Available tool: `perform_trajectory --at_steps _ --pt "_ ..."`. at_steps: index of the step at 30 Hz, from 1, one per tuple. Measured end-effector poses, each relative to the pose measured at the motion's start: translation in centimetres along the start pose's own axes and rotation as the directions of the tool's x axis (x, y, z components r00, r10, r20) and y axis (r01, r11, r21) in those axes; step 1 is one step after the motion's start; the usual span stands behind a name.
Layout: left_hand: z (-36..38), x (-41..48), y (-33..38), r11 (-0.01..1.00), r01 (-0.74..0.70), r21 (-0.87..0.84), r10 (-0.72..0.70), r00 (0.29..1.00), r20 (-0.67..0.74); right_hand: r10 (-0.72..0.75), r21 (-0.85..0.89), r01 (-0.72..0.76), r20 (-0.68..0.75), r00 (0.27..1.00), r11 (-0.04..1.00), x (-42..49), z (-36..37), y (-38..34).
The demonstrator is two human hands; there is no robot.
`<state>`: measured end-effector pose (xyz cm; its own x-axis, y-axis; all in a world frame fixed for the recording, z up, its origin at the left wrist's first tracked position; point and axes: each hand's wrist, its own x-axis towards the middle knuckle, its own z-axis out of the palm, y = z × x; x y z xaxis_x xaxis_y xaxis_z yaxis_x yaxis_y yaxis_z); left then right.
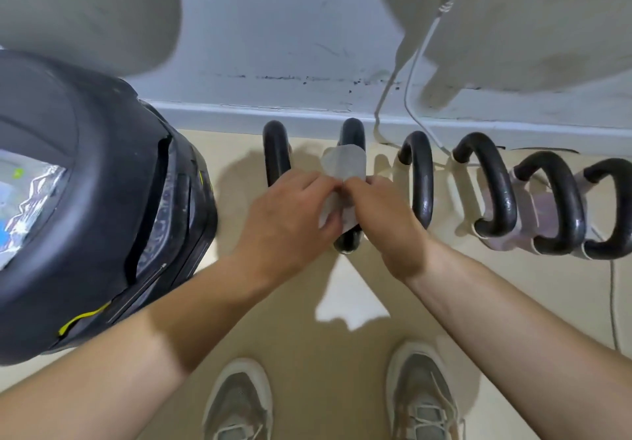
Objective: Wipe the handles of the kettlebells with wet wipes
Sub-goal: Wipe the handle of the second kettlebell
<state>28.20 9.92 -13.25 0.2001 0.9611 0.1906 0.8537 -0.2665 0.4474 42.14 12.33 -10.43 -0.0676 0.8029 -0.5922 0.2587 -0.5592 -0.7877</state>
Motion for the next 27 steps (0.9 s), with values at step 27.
perform_trajectory --at_steps 27 --pt "0.2 -1.3 -1.1 0.999 -0.018 0.029 0.020 0.996 -0.085 0.256 0.278 -0.283 0.128 0.958 0.918 7.9 0.0 -2.1"
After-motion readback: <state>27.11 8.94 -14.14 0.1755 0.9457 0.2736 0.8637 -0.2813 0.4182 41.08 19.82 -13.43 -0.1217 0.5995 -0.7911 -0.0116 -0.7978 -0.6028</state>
